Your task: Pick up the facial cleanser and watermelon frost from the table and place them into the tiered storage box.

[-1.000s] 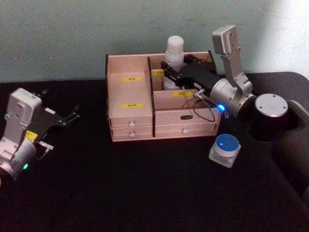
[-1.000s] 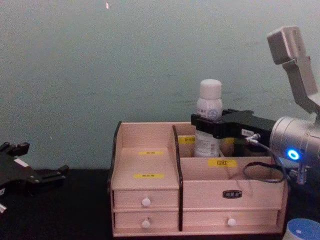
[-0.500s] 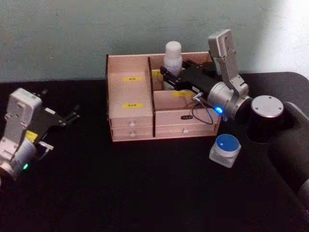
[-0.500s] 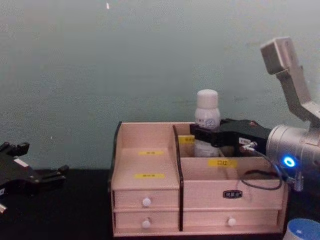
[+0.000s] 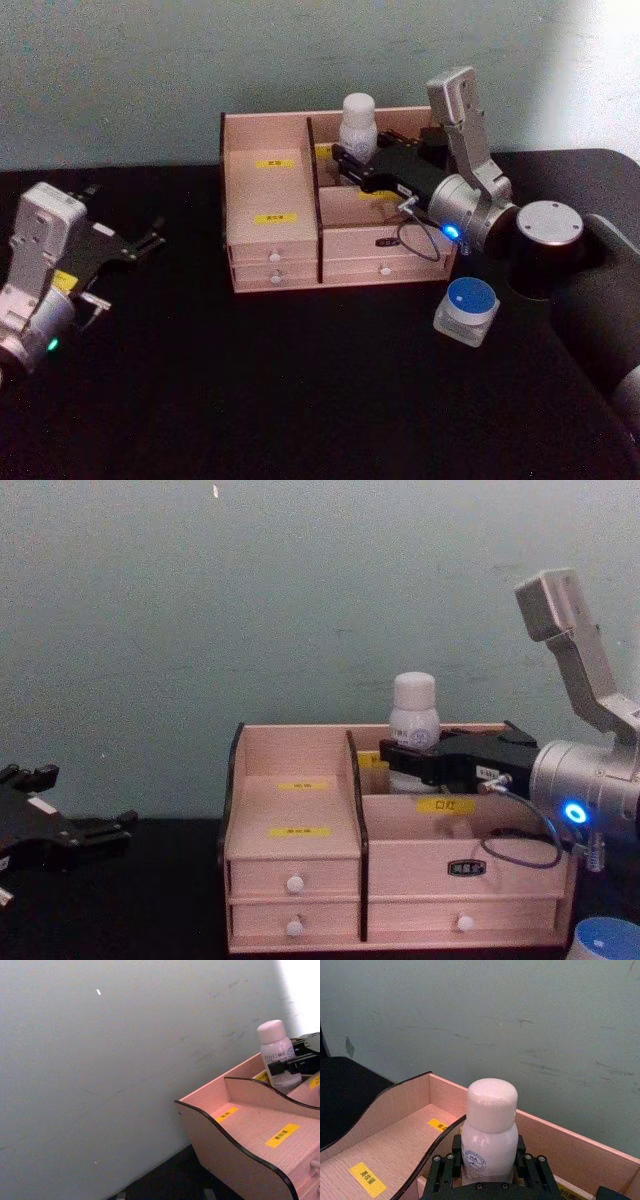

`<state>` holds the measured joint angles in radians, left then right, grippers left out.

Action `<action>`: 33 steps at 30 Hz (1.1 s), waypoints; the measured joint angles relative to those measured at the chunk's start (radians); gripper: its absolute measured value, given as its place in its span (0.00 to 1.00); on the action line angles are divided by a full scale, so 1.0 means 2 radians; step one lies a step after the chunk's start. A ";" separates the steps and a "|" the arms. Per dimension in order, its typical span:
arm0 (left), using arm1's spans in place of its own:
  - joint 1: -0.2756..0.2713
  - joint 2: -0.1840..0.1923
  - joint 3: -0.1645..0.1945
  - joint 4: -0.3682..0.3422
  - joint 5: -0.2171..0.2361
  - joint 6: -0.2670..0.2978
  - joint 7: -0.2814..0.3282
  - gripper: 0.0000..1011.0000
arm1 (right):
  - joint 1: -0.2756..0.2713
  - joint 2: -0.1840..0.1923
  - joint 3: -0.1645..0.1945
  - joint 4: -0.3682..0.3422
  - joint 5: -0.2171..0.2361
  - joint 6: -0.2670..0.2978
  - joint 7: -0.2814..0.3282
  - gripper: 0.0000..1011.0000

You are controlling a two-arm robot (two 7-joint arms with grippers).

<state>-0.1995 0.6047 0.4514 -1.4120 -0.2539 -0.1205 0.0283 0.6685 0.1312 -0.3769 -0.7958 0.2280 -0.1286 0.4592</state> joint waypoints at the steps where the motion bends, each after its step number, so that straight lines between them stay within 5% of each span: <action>1: 0.000 0.000 0.000 0.000 0.000 0.000 0.000 0.99 | 0.000 0.000 0.000 0.000 0.000 0.000 0.000 0.58; 23: 0.000 0.000 0.000 0.000 0.000 0.000 0.000 0.99 | 0.000 0.001 0.000 -0.002 0.000 0.001 -0.001 0.59; 33: 0.000 0.000 0.000 0.000 0.000 0.000 0.000 0.99 | 0.000 0.001 0.000 -0.002 0.001 0.001 -0.001 0.88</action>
<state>-0.1995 0.6047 0.4514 -1.4119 -0.2539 -0.1205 0.0283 0.6676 0.1338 -0.3775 -0.8001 0.2294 -0.1270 0.4564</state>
